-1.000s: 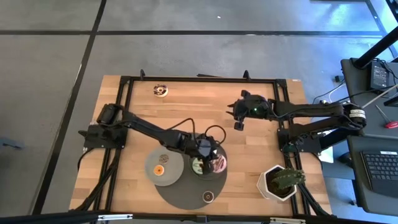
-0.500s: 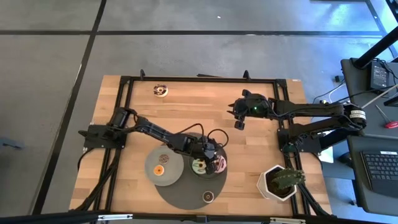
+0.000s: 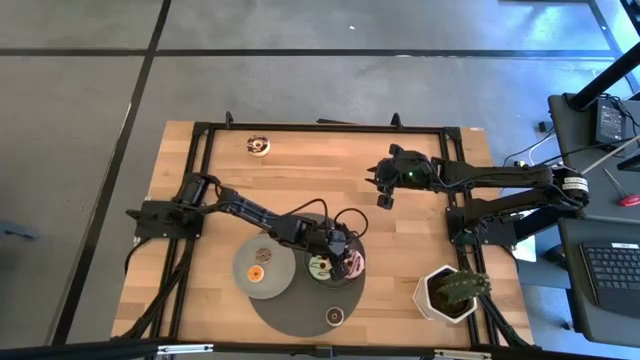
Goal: Pick & Place donuts
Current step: Put the big pink donut on the black plate, then put the small black donut on the gray plate
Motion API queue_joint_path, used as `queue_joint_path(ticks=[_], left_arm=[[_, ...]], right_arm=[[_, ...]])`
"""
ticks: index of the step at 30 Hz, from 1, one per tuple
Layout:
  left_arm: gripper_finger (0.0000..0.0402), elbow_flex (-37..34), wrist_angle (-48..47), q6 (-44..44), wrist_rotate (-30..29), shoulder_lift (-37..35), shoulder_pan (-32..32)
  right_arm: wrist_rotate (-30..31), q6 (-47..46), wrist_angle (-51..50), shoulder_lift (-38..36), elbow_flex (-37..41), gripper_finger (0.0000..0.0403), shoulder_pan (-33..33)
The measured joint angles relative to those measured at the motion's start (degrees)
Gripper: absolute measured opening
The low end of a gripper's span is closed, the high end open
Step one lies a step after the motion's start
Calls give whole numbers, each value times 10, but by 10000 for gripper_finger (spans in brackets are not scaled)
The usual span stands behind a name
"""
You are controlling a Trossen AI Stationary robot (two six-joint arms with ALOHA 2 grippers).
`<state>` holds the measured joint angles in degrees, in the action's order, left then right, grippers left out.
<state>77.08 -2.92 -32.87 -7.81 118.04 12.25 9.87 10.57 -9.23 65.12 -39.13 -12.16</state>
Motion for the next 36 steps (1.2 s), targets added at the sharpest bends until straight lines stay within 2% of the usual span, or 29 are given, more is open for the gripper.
queue_joint_path(ticks=[5, 12, 17, 24, 29, 36], left_arm=[[69, 0, 0, -5, 0, 0, 0], [115, 0, -2, -20, 6, -3, 0], [137, 0, -14, 8, 54, -36, -5], [143, 1, 28, 105, 59, -67, 9], [144, 1, 47, 95, 60, -66, 39], [143, 1, 48, 169, 58, -55, 101]], right_arm=[[0, 0, 0, 0, 0, 132, 0], [0, 0, 0, 0, 0, 132, 0], [0, 0, -2, 0, 0, 132, 0], [0, -6, -4, 0, 0, 132, 0], [0, -15, -5, 0, 0, 132, 0], [0, -39, -5, 0, 0, 132, 0]])
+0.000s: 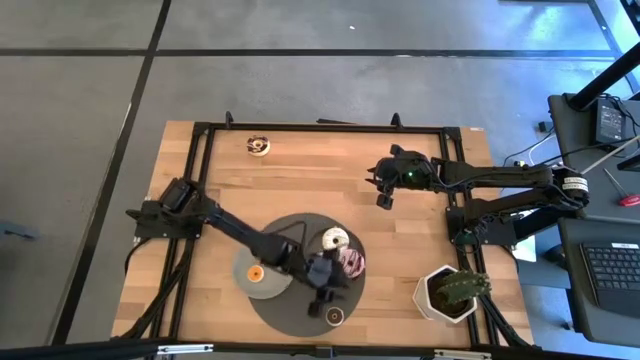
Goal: Pick & Place donuts
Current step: Put the small black donut on the gray plate
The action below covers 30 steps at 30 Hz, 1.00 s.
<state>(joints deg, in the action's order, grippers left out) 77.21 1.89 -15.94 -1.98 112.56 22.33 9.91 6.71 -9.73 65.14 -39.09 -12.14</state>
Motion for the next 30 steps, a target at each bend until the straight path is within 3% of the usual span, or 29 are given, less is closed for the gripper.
queue_joint_path(ticks=[5, 16, 30], left_arm=[[145, 0, 44, 2, -5, 32, 32], [144, 0, 41, -13, -5, 91, 44], [144, 0, 44, -18, 3, 105, 50]], right_arm=[[0, -20, 0, 0, 0, 132, 0], [0, -37, -3, 0, 0, 132, 0], [0, -34, -14, 0, 0, 132, 0]])
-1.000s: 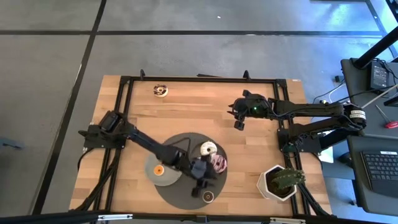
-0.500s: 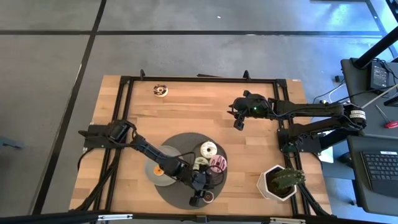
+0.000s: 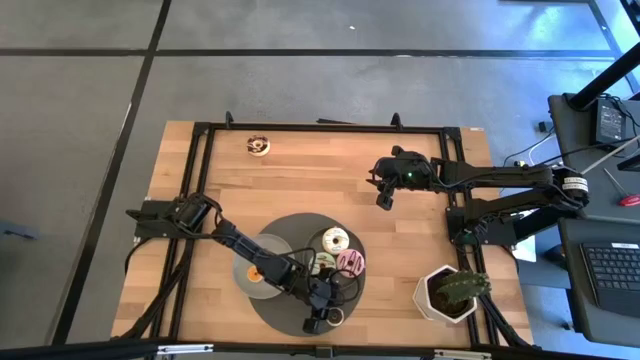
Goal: Pick & Place donuts
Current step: Put the small black donut on the gray plate
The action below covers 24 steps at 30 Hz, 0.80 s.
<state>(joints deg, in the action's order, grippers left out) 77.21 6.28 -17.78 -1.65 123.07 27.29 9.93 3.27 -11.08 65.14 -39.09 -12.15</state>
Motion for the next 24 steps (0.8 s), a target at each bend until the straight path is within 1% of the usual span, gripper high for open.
queue_joint_path(ticks=[7, 10, 13, 20, 24], left_arm=[[142, 0, -7, -7, -13, 0, 0], [133, 0, -18, -5, -17, 0, 0], [109, 0, -18, -4, -17, 0, 0], [38, 0, -32, 5, -16, 0, 0], [8, 0, -32, 15, 5, -1, 0]], right_arm=[[0, 0, -8, 0, 0, 132, 0], [0, 0, -8, 0, 0, 132, 0], [0, 0, -8, 0, 0, 132, 0], [0, 2, -8, 0, 0, 132, 0], [0, 2, -8, 0, 0, 132, 0]])
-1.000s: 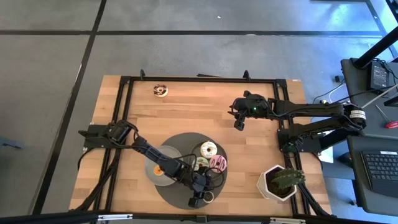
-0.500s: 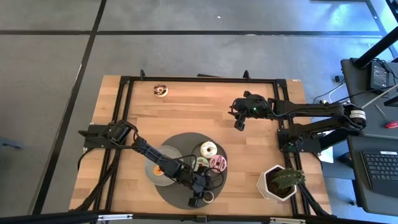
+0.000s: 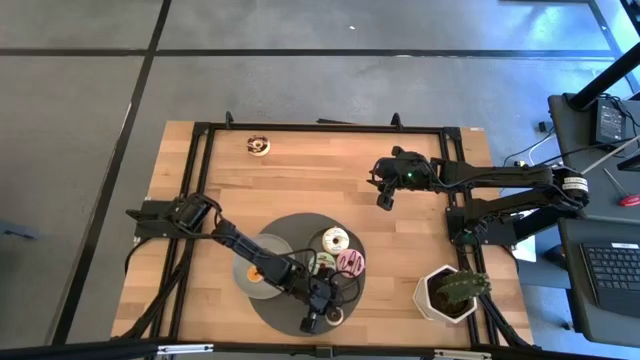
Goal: Pick & Place donuts
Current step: Put the small black donut on the gray plate
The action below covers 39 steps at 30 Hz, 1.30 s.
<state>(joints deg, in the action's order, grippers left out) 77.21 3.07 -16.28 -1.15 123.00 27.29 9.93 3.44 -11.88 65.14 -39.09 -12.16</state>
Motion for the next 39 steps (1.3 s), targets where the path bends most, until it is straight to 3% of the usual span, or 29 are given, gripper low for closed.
queue_joint_path(ticks=[7, 11, 16, 20, 26, 31, 35, 39], left_arm=[[4, 0, 0, 0, 51, -36, 0], [3, 0, -116, -21, 44, -83, 0], [3, 0, -309, -65, -21, -131, 7], [2, -10, -388, -98, -39, -160, 12], [2, -99, -352, -135, -58, -256, 12], [2, -213, -329, -223, -84, -331, 15], [2, -293, -252, -254, -84, -359, 15], [2, -333, -236, -282, -89, -363, 15]], right_arm=[[0, 0, 0, 0, 0, 132, 0], [0, 0, 0, 0, 0, 132, 0], [0, -1, 0, 0, 0, 132, 0], [0, -1, 1, 0, 0, 132, 0], [1, -3, 1, 0, 0, 132, 0], [1, -4, 4, 0, 0, 132, 0], [8, -4, 11, 0, 0, 132, 0], [10, -4, 19, 0, 0, 132, 0]])
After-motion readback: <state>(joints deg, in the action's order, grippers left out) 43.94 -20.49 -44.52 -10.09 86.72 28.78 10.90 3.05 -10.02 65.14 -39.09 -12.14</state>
